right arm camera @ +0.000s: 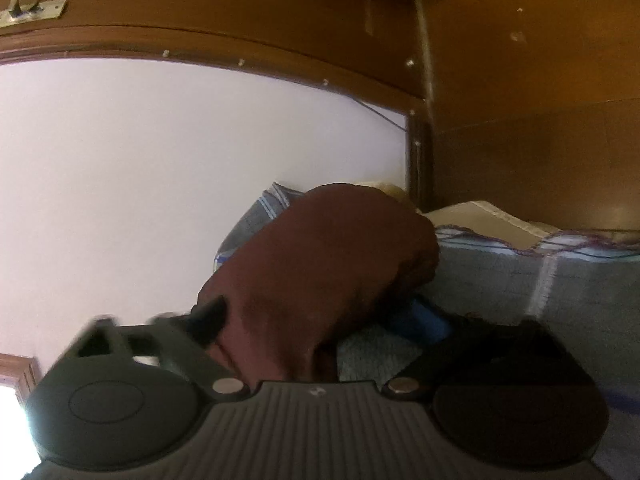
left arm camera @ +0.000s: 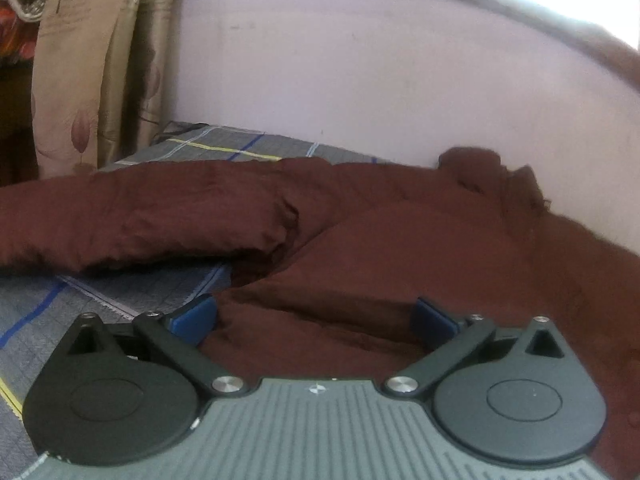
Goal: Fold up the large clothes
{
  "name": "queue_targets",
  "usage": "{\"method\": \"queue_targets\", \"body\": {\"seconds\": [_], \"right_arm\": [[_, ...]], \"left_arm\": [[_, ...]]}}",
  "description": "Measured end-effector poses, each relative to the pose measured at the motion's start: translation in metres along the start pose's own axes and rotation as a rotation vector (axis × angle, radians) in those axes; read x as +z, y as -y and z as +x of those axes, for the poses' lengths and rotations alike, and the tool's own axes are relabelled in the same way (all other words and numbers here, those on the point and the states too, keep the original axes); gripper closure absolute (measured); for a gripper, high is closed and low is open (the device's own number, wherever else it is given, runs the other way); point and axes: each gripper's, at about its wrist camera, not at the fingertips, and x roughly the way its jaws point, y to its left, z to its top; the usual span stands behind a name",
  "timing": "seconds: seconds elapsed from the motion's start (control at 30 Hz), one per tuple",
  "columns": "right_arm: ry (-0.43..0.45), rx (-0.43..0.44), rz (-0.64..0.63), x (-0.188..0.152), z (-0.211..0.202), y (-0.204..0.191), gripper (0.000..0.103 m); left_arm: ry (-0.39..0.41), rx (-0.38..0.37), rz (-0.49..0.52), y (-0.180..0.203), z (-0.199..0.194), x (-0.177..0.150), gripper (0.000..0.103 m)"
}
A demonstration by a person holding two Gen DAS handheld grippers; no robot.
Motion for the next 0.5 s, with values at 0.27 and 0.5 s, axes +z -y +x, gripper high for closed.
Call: {"method": "queue_targets", "body": {"seconds": [0.27,0.5], "right_arm": [[0.18,0.16,-0.283,-0.028,-0.013,-0.052,0.094],[0.087,0.354,-0.624,-0.13,-0.057,-0.17,0.095]], "left_arm": [[-0.008,-0.001,0.0,-0.001,0.0,-0.001,0.0],[0.001,-0.031,-0.051,-0.008,-0.003,-0.001,0.0]]}}
